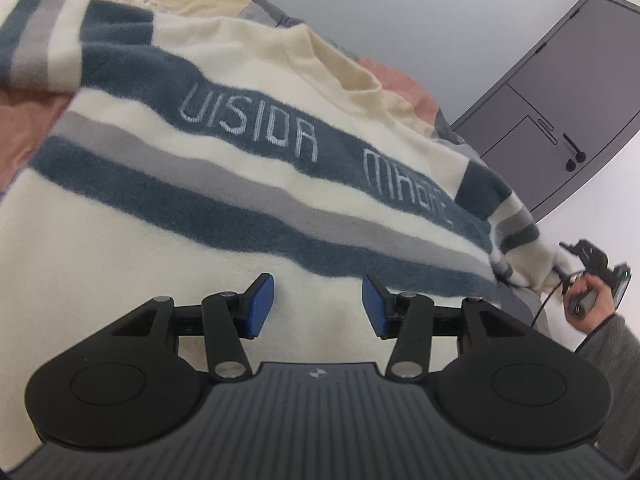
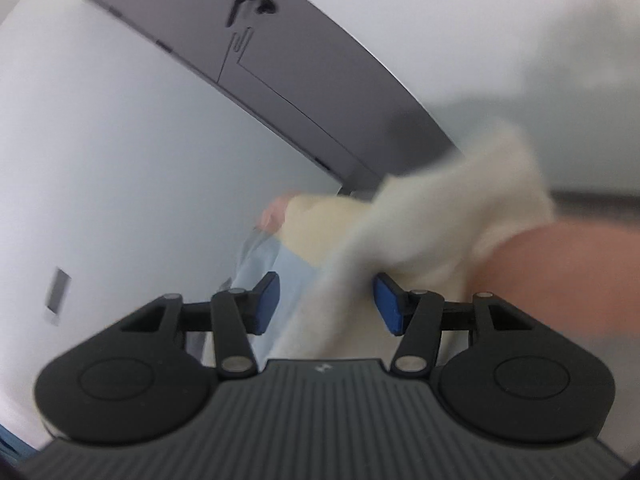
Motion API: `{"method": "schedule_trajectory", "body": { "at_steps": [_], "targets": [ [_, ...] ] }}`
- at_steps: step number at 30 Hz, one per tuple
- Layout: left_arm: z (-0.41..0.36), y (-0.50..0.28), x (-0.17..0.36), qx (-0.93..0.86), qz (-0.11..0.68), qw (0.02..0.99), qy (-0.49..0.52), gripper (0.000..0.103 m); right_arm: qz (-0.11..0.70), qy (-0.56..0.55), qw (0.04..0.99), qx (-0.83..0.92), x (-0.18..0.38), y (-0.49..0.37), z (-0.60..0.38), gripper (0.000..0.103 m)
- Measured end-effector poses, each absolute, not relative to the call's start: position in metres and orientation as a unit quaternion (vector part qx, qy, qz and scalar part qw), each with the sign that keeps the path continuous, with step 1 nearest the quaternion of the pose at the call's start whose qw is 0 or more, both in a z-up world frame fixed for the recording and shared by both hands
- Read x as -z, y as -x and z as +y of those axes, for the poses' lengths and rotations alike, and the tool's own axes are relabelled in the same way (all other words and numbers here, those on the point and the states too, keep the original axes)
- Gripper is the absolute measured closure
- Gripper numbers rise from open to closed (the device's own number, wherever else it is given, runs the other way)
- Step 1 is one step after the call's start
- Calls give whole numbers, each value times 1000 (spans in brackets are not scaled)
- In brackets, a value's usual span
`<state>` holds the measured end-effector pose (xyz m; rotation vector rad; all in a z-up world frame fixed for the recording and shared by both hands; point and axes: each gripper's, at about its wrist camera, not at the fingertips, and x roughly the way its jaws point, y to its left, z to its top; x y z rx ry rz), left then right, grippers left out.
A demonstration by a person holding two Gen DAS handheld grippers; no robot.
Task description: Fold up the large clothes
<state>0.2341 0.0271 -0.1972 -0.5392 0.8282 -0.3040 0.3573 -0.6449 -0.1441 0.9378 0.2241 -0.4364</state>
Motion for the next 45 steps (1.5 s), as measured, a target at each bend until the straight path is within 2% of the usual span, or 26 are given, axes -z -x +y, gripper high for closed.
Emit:
{"method": "schedule_trajectory", "body": {
  "at_steps": [8, 16, 29, 40, 45],
  "targets": [
    [34, -248, 200, 133, 398, 868, 266, 49, 142, -338, 900, 236, 151, -426, -649, 49],
    [38, -260, 206, 110, 408, 865, 271, 49, 162, -271, 917, 243, 154, -435, -629, 48],
    [43, -240, 206, 98, 402, 865, 286, 49, 153, -232, 939, 202, 98, -342, -543, 48],
    [47, -208, 192, 82, 391, 871, 284, 49, 200, -194, 956, 88, 45, -260, -411, 48],
    [41, -187, 181, 56, 395, 887, 233, 49, 229, -183, 956, 12, 42, -229, -347, 48]
  ]
}}
